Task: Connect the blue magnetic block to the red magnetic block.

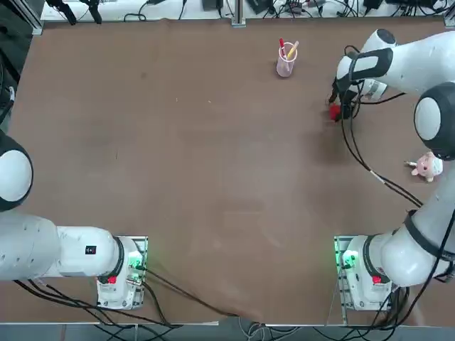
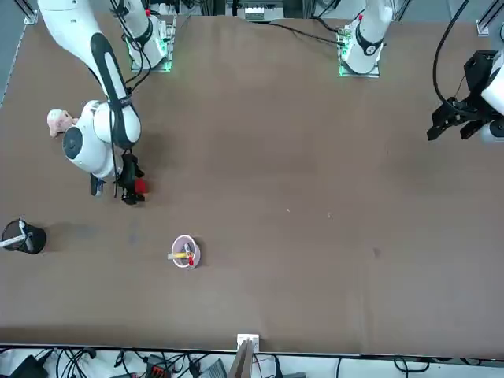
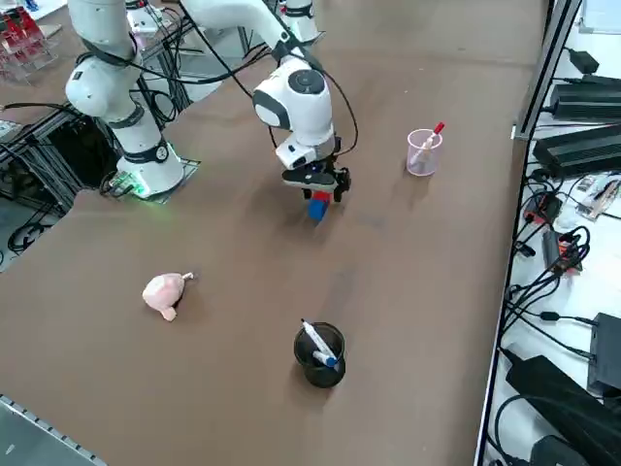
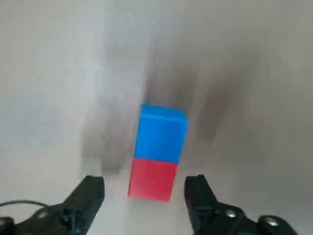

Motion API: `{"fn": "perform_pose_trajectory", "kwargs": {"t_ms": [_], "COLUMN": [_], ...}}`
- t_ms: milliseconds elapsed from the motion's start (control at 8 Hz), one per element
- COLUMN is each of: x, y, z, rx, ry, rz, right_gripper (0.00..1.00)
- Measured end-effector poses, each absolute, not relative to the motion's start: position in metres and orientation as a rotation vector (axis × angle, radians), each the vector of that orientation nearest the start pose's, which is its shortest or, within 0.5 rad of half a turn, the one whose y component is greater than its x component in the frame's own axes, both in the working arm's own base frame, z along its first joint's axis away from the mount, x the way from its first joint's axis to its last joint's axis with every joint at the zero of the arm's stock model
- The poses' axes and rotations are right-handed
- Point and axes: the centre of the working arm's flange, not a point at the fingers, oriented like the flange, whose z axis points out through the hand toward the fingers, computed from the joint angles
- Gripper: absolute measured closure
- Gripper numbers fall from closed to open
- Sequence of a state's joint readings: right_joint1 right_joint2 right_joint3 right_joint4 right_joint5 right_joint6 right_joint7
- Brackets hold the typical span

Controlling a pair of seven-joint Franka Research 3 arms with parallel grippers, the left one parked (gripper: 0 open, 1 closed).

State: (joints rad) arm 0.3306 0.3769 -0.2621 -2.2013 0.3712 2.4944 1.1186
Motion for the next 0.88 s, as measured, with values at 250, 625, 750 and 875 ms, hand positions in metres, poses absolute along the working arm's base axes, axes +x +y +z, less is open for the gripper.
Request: {"fn": "perform_pose_trajectory", "kwargs": {"t_ms": [250,625,750,875], "x": [0.562,0.582,0.587,0.591], "y": [0.042,0.045,0.039,0.026], "z": [0.249,0.322,0.343,0.361], "rx": [-2.560,-2.820,-2.883,-2.929], "ry": [1.729,1.302,1.124,0.957], "rz": [0.195,0.144,0.099,0.048], "right_gripper": [0.00,0.00,0.00,0.00]}}
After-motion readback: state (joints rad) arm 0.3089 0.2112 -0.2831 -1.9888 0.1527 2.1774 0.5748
